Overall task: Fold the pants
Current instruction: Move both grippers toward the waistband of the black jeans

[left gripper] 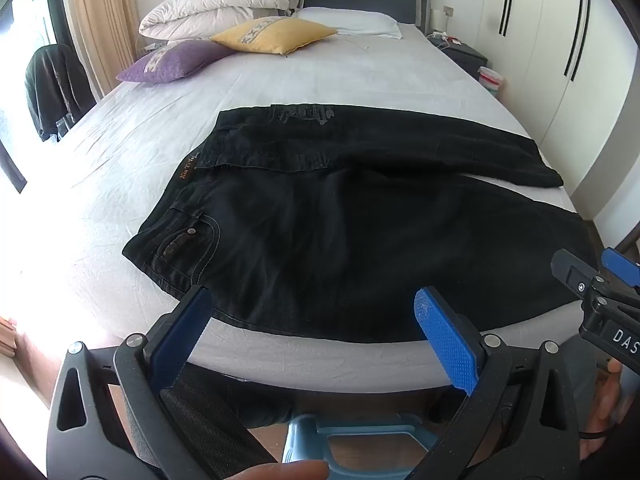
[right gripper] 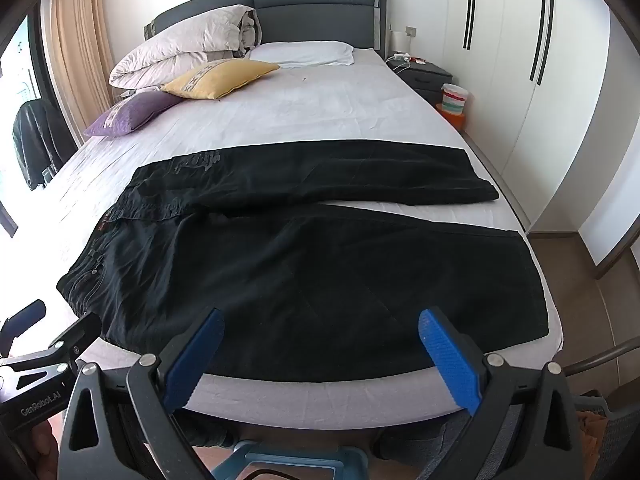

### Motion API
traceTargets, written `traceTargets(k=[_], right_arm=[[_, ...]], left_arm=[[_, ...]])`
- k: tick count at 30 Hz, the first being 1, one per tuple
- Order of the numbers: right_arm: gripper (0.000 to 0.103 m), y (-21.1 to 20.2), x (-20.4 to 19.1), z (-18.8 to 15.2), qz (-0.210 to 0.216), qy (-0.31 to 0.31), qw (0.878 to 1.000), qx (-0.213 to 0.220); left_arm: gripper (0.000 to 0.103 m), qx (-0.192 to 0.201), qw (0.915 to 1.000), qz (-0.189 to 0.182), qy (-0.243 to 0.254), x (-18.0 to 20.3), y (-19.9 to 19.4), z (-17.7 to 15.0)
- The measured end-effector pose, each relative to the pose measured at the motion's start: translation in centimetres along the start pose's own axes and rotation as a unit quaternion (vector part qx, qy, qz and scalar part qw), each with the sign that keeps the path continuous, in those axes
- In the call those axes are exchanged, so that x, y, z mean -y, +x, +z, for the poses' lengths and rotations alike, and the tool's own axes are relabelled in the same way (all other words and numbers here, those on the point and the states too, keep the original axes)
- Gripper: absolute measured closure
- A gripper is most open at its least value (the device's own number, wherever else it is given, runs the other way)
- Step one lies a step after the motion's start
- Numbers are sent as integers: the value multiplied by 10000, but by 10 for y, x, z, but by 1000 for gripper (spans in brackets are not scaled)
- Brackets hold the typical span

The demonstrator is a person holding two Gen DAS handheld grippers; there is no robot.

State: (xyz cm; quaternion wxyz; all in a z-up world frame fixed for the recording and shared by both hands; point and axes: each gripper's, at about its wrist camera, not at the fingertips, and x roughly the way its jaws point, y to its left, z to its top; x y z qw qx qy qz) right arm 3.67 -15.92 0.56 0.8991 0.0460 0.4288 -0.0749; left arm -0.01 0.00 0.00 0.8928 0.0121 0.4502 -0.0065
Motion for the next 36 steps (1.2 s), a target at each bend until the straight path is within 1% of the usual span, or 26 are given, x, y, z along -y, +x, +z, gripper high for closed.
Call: traceTargets(k=[12, 16, 18, 20, 21, 22, 24, 25, 26, 27, 28, 30, 31, 32, 33, 36], right_arm=[[2, 5, 0, -1, 58, -13, 9999, -93], [3, 9, 2, -2, 162, -20, 9997, -153], [2, 11, 6, 0, 330, -30, 9993, -153], [2, 12, 11, 2, 640, -77, 9979, -103], [2, 13, 14, 4, 766, -103, 9970, -77], [3, 15, 19, 8, 914, -152, 9957, -53], [3, 20, 25, 18, 1117, -263, 9934, -23], [3, 22, 29, 23, 1156, -288, 9929, 7], [2, 24, 34, 31, 1200, -338, 9922, 75], [2, 26, 37, 38, 1222, -386, 9917, 127], [2, 30, 42, 48, 1276, -457, 9905, 211], [3, 36, 47, 65, 1431, -562, 9876, 311], [3, 40, 50, 75, 1525, -656, 9855, 358], [3, 45, 51, 86, 1566, -769, 9839, 395], [3, 51, 52, 97, 1586, -898, 9823, 422], [3, 73, 50, 128, 1775, -1411, 9729, 451]], left_arm=[[0, -98, 9999, 33, -8, 6, 5, -3], [0, -66, 9999, 72, 33, 3, 8, -7], [0, -23, 9999, 123, 114, 3, 9, -6], [0, 94, 9988, 209, 444, 6, 9, -8], [0, 94, 9986, 185, 496, 5, 10, -7], [0, 142, 9973, 31, 721, 4, 12, -6], [0, 90, 9966, -233, 788, -2, 17, -3], [0, 48, 9955, -531, 788, -10, 22, 2], [0, 36, 9945, -677, 800, -14, 25, 6], [0, 32, 9926, -814, 904, -21, 32, 15], [0, 26, 9914, -811, 1030, -25, 37, 22], [0, 18, 9910, -585, 1204, -34, 51, 37], [0, 71, 9901, -359, 1354, -38, 59, 47], [0, 61, 9883, -209, 1509, -42, 68, 59], [0, 28, 9878, -169, 1550, -46, 74, 68], [0, 43, 9902, -184, 1383, -70, 101, 115]])
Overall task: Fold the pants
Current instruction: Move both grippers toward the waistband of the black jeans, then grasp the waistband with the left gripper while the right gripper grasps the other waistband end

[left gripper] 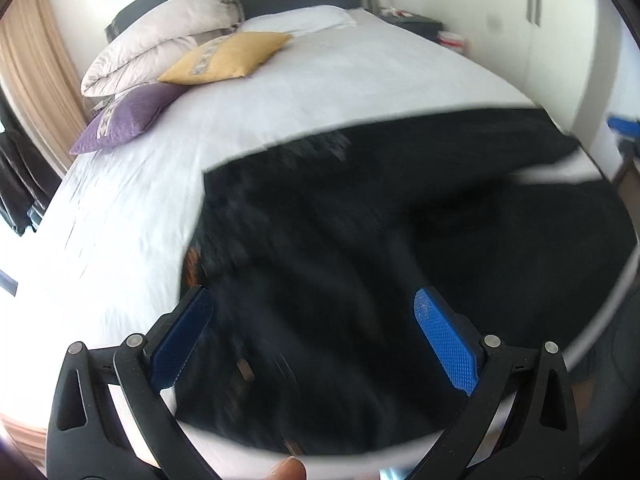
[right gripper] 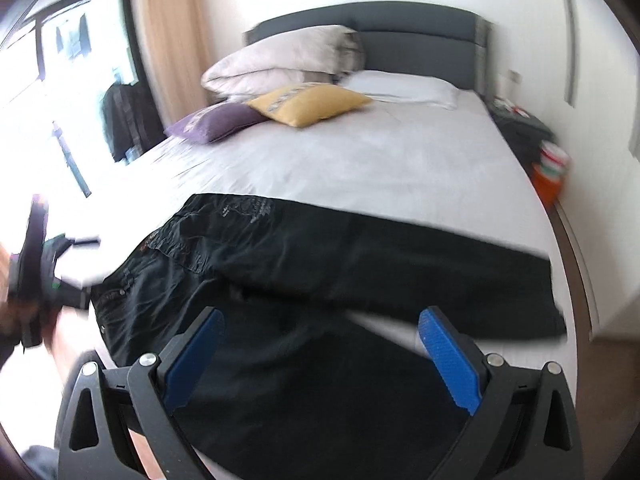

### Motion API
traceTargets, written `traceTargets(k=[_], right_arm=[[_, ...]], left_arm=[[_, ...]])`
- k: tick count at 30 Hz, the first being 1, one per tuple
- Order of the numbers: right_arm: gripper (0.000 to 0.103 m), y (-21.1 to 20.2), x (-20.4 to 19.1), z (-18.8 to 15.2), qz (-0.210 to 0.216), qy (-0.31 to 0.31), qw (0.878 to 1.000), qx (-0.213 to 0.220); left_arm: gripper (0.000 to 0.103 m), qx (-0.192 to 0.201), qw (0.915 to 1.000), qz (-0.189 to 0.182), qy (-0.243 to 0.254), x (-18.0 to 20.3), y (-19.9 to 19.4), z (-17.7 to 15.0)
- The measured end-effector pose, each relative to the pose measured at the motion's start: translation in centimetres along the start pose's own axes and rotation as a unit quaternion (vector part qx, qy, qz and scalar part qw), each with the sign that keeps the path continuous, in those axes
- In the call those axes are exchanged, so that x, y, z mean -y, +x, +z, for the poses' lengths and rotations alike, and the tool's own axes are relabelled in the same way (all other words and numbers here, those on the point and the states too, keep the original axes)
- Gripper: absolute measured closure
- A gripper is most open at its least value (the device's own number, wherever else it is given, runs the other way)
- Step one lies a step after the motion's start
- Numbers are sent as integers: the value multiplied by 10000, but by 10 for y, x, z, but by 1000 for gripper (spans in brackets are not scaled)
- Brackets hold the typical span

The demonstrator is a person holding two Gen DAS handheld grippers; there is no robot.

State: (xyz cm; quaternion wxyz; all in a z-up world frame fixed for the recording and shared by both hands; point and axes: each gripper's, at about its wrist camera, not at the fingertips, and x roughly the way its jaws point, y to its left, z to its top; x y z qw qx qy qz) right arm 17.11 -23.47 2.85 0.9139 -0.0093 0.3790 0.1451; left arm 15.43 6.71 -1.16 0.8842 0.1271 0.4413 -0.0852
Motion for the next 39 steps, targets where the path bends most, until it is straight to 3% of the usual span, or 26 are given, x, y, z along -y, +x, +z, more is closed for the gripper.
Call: traceTargets(k=[4, 7, 11, 16, 19, 24, 27, 33, 35, 37, 39], right_arm=[[3, 36, 16, 29, 298, -489, 9980, -280], [3, 66, 30, 47, 549, -809, 9940, -487], [3, 110, 47, 66, 836, -1040, 9874, -854], [3, 152, 64, 79, 1130, -1256, 9793, -1114], [4, 173, 75, 87, 1261, -1320, 9766, -1140], [4, 201, 92, 101, 1564, -1290, 9709, -1277], [5, 213, 97, 108, 1664, -1303, 9680, -1353], [6, 235, 106, 118, 1705, -1191, 9674, -1448], [6, 242, 106, 118, 1664, -1258, 9665, -1498], [6, 245, 105, 118, 1645, -1334, 9652, -1535], [6, 250, 105, 118, 1597, -1422, 9645, -1550]], left_arm=[[0, 219, 9982, -331, 446, -37, 41, 70], [0, 28, 9953, -468, 845, -52, 85, 121], [0, -215, 9904, -485, 1278, -61, 140, 162], [1, -966, 9753, -949, 1748, -66, 219, 187], [14, -1278, 9645, -1168, 1996, -62, 256, 193], [16, -1835, 9441, -1651, 2184, -67, 292, 199], [24, -2146, 9324, -2014, 2099, -74, 306, 202], [31, -2392, 9263, -2201, 1905, -87, 327, 215], [51, -2394, 9258, -2285, 1825, -92, 328, 219], [65, -2428, 9256, -2330, 1731, -96, 333, 220], [68, -2443, 9263, -2343, 1655, -99, 338, 220]])
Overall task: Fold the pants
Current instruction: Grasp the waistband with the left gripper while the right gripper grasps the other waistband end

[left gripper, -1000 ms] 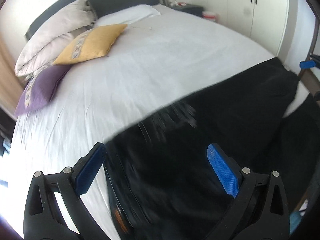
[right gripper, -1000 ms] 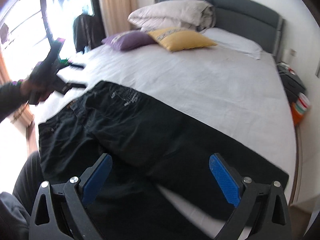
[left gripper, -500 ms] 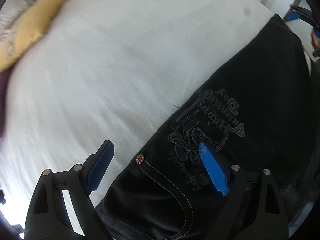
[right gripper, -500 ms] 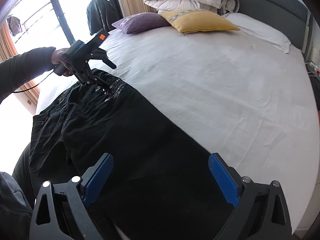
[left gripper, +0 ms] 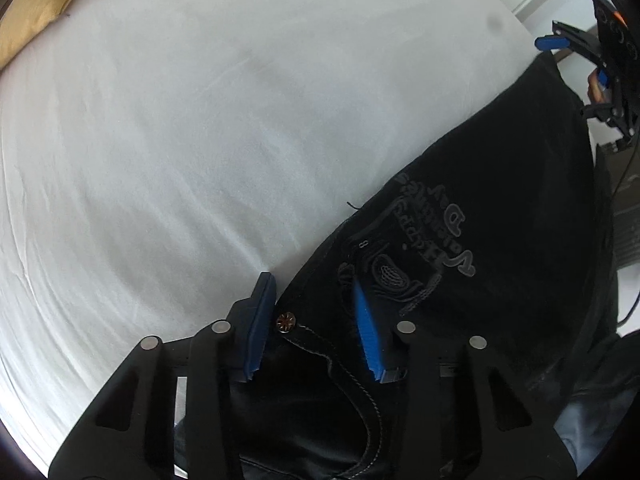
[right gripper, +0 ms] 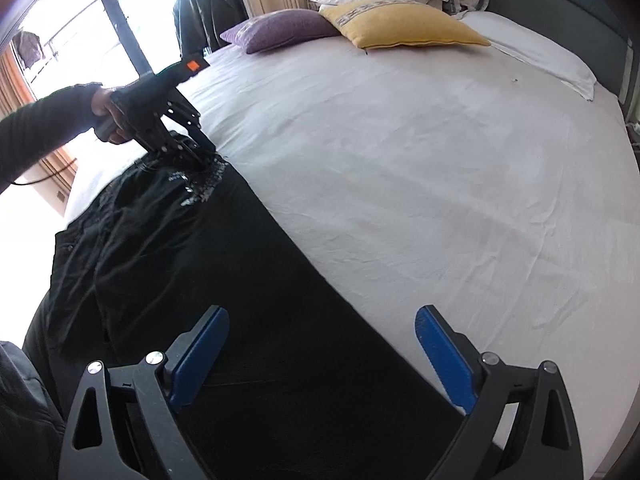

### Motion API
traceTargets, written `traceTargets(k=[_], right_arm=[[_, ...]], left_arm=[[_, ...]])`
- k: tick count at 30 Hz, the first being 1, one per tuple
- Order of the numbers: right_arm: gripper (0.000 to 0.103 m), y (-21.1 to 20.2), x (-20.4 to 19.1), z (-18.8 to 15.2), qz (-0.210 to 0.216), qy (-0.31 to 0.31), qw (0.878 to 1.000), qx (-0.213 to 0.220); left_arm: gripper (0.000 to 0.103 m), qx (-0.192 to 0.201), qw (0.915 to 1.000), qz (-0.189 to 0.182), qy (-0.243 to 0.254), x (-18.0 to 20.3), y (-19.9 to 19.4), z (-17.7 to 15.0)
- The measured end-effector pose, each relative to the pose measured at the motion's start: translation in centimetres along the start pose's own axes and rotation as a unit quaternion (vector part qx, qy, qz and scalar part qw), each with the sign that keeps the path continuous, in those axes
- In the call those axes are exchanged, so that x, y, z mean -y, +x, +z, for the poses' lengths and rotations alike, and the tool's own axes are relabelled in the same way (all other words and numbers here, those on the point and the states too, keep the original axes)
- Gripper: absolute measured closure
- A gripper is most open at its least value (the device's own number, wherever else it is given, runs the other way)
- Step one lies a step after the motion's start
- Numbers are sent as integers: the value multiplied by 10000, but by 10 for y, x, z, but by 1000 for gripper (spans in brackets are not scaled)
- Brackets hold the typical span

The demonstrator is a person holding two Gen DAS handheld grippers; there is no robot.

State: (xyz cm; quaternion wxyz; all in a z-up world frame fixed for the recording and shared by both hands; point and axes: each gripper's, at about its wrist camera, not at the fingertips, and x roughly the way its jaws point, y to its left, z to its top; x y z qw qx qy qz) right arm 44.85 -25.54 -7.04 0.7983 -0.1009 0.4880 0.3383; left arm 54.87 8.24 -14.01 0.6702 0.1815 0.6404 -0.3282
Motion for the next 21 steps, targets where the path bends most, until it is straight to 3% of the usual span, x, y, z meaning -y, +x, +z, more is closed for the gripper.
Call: traceTargets(k=[5, 9, 14, 21], right_arm=[[6, 10, 1, 7, -67, -213, 9997, -35], [14, 22, 6, 11, -84, -288, 9992, -254], [30, 39, 9, 9, -36, -410, 9978, -528], [49, 56, 14, 11, 147, -507, 9952, -819]], left_arm=[[94, 126, 9983, 410, 406, 32, -3, -12], [97, 588, 9882, 1142, 834, 58, -9, -28], [98, 1158, 9805, 1393, 758, 72, -22, -68], [98, 1694, 9654, 1774, 887, 104, -36, -91]])
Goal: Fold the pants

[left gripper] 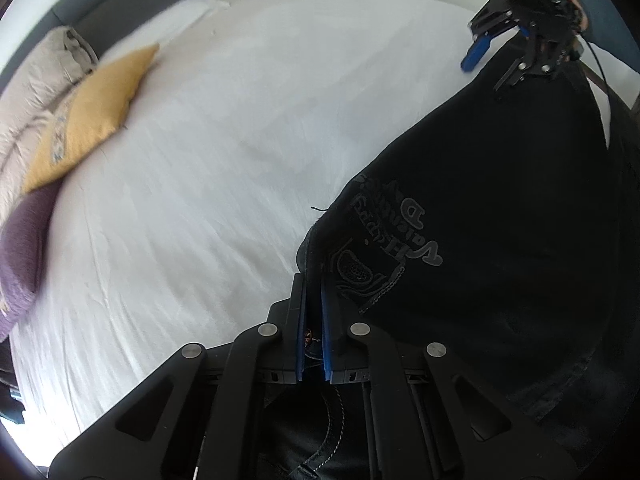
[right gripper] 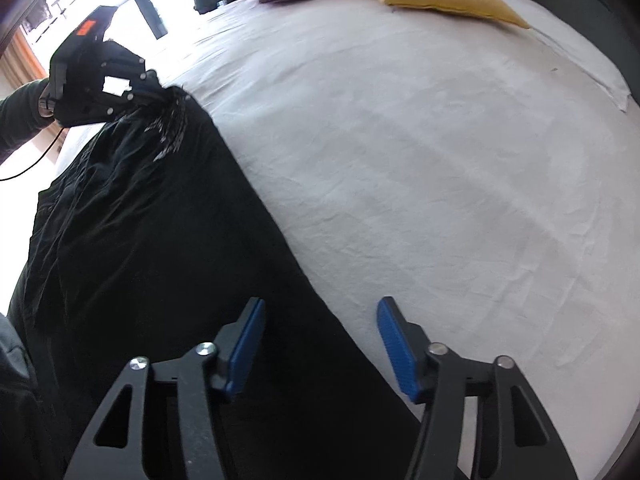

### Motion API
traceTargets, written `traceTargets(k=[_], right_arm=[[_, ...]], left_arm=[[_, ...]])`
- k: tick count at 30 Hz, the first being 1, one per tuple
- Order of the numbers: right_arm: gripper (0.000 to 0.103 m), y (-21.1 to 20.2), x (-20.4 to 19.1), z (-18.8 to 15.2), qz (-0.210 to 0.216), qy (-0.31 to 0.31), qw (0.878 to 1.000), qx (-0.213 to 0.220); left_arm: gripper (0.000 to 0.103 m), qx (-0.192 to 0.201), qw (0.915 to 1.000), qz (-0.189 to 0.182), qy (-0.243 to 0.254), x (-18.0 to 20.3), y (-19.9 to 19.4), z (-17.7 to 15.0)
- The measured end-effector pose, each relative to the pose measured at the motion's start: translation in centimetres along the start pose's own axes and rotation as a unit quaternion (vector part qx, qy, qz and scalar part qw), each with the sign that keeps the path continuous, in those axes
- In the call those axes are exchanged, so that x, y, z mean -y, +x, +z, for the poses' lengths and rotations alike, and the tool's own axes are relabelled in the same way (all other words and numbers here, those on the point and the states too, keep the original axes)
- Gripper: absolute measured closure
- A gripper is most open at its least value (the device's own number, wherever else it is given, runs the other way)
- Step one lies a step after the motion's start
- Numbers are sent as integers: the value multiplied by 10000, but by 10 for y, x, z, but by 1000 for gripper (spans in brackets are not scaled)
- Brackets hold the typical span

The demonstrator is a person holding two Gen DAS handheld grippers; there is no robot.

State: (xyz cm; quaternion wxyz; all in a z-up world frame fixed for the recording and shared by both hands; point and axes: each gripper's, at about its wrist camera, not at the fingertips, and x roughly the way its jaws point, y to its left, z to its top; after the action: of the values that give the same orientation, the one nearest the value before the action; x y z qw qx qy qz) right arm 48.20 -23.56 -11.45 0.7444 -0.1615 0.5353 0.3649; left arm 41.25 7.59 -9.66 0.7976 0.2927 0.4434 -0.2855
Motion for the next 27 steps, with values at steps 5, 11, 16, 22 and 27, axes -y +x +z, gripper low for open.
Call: traceTargets(k=[5, 11, 16, 22, 27], right_arm=[[78, 5, 7, 3, 179, 44, 9996, -196], [96, 2, -13, 8, -192, -323, 9987, -356], [98, -34, -37, 7, -638, -527, 9966, 25], [99, -86, -86, -4, -1197, -746, 9890, 439], [99, -109, -153, -27, -1514, -966, 9822, 554]], left_arm=[[98, 336, 9991, 232, 84, 17, -31, -16], [98, 551, 9980, 324, 3, 25, -62, -22], [98, 734, 9963, 419, -147, 34, -99, -22], [98, 1029, 9931, 532, -165, 63, -163, -35], [98, 1173, 9915, 542, -170, 104, -221, -65]])
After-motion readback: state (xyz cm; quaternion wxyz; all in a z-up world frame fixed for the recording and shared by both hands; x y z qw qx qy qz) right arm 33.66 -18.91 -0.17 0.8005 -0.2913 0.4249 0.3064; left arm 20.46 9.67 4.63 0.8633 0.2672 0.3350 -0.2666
